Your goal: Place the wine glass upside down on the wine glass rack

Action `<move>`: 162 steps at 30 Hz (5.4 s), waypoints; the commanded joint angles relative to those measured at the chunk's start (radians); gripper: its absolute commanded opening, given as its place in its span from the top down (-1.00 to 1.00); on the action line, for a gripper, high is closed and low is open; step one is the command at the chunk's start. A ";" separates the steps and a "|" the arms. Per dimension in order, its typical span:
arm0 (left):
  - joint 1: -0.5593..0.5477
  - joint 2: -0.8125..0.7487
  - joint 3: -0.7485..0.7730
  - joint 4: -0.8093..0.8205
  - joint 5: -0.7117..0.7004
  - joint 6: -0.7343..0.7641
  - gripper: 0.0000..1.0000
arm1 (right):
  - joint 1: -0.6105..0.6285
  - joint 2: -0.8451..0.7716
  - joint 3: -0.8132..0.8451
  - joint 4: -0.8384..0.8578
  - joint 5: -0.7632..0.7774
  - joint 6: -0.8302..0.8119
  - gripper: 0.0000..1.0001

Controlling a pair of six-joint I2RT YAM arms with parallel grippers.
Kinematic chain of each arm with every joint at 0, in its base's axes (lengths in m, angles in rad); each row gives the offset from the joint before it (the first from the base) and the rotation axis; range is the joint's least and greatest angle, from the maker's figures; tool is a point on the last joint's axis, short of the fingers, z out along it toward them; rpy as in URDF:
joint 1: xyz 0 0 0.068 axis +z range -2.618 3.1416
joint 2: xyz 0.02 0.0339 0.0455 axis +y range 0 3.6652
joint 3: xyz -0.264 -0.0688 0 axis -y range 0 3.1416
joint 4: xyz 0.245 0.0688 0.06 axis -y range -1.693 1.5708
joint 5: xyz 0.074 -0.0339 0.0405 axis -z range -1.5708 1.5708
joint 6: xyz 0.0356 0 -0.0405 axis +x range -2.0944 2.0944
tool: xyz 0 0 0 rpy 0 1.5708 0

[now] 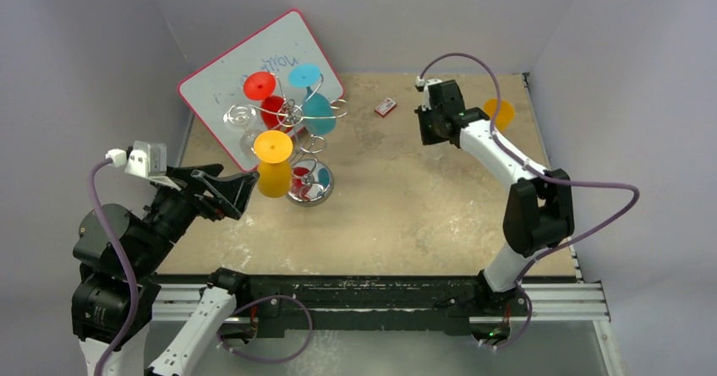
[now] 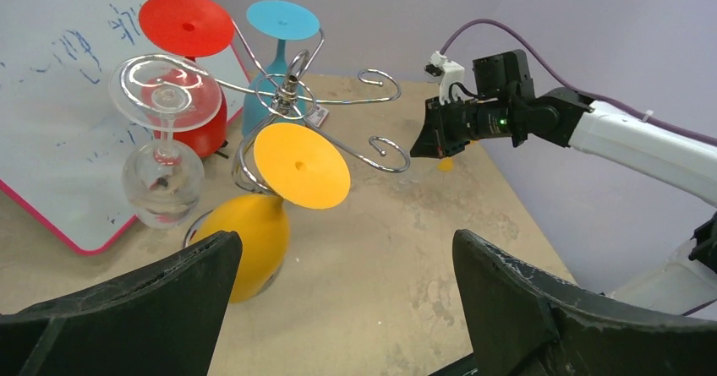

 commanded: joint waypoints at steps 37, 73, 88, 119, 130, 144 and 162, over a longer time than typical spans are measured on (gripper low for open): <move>0.059 -0.042 -0.249 0.373 0.545 0.255 -0.77 | 0.073 -0.753 -0.406 0.770 -1.336 0.714 1.00; 0.014 -0.028 -0.297 0.325 1.039 0.513 -0.63 | 0.416 -0.419 -0.321 1.554 -1.099 1.324 1.00; 0.004 -0.021 -0.287 0.334 1.072 0.508 -0.44 | 0.427 -0.379 -0.249 1.529 -1.108 1.309 1.00; 0.002 0.015 -0.253 0.326 1.120 0.525 0.40 | 0.451 -0.301 -0.177 1.652 -1.140 1.419 1.00; 0.000 0.030 -0.240 0.331 1.141 0.550 1.00 | 0.452 -0.288 -0.160 1.645 -1.135 1.423 1.00; -0.001 0.042 -0.192 0.301 1.144 0.598 1.00 | 0.452 -0.382 -0.213 1.414 -1.069 1.246 0.00; -0.002 0.051 -0.139 0.285 1.033 0.642 1.00 | 0.452 -0.584 -0.185 0.768 -0.727 0.748 -0.41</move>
